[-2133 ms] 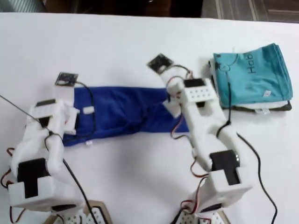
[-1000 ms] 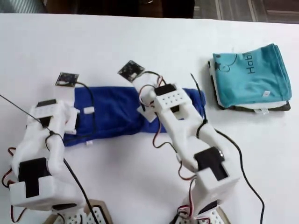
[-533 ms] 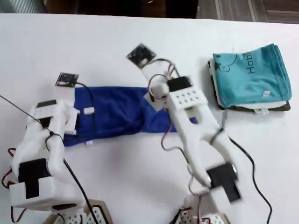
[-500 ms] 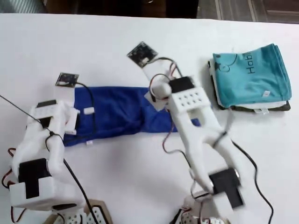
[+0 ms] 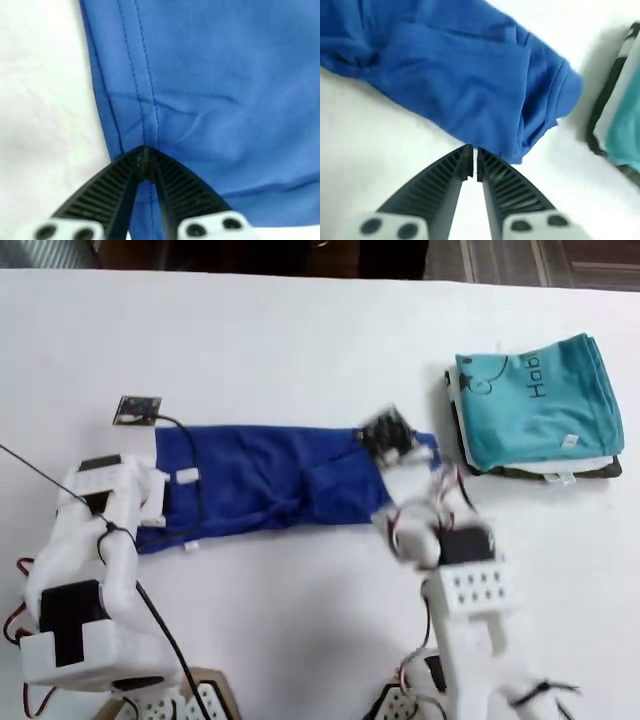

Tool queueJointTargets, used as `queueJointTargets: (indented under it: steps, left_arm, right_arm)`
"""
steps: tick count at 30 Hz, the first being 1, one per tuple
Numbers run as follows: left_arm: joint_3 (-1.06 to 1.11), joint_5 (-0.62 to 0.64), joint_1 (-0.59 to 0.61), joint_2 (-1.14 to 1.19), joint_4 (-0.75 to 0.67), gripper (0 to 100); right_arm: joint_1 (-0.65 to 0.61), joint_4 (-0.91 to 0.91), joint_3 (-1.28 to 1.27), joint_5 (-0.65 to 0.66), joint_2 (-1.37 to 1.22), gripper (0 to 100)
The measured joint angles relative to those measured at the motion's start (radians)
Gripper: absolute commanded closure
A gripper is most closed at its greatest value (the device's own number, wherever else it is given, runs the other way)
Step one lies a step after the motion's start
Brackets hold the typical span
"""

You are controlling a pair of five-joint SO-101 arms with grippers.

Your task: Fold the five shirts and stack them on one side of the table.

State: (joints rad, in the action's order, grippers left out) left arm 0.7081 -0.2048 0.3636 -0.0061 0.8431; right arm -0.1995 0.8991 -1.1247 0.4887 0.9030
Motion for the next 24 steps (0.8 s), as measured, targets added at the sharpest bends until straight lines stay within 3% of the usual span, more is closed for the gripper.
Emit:
queueJointTargets:
  steps: [5,12,20,24]
  left_arm:
    - [0.000,0.000,0.000,0.000,0.000,97]
    - [-0.009,0.000,0.000,0.000,0.025,93]
    - [-0.267,0.009,0.002,0.005,0.361,81]
    - [-0.384,0.069,0.011,0.005,0.411,80]
  right_arm:
    - [0.009,-0.183,-0.278,-0.002,0.117,97.4]
    - [0.018,-0.348,-0.417,-0.003,0.146,97.4]
    - [0.018,-0.362,-0.427,-0.003,0.146,97.4]
    - [0.018,-0.362,-0.427,-0.003,0.146,97.4]
